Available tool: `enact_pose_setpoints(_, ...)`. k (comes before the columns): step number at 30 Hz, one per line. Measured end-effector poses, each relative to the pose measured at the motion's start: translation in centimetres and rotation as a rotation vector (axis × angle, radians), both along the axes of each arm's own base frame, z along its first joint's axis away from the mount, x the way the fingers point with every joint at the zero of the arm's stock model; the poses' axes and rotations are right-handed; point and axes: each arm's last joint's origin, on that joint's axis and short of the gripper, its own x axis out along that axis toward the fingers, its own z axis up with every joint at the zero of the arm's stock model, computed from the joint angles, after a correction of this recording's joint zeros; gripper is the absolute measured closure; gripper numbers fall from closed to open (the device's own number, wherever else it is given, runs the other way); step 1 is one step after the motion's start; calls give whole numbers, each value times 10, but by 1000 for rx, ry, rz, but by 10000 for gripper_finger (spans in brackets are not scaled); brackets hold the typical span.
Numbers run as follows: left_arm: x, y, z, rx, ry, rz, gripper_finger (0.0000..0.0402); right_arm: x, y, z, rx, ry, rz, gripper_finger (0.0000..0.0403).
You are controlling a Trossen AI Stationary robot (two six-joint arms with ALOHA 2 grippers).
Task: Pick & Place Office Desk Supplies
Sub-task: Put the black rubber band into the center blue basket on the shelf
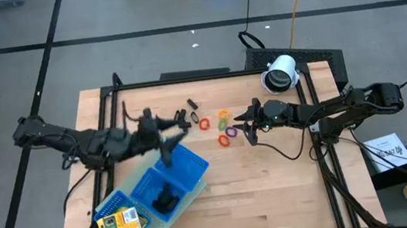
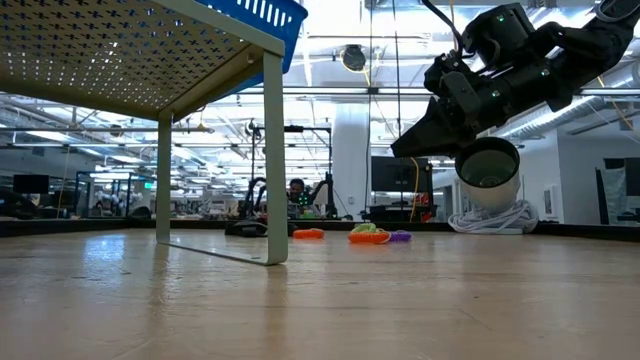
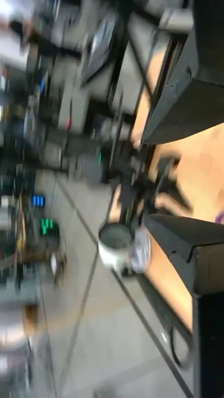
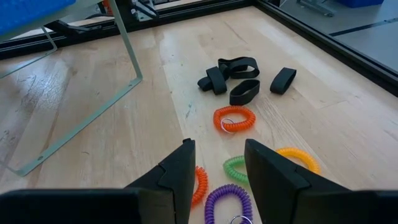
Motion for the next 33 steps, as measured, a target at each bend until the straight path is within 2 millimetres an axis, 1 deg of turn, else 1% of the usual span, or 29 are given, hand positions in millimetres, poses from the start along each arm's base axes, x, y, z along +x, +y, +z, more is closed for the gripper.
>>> enact_pose_setpoints(4,15,29,-11,-33,36,150,195,0,0,0,0,0,0,275)
enact_pose_setpoints(8,33,56,-29,-63,93,266,195,0,0,0,0,0,0,275)
enact_pose_setpoints(15,71,96,-85,-150,242,430,195,0,0,0,1,-1,4,275)
enact_pose_setpoints(18,86,107,-113,-177,313,469,195,0,0,0,1,0,4,275)
enact_pose_setpoints(21,97,117,-141,-241,375,478,195,0,0,0,1,0,4,275)
enact_pose_setpoints(26,109,127,-181,-317,476,470,195,0,0,0,-2,1,5,275)
enact_pose_setpoints(29,112,132,-198,-342,512,496,195,0,0,0,-6,1,6,275)
enact_pose_setpoints(33,113,138,-214,-364,541,529,195,0,0,0,-6,1,5,275)
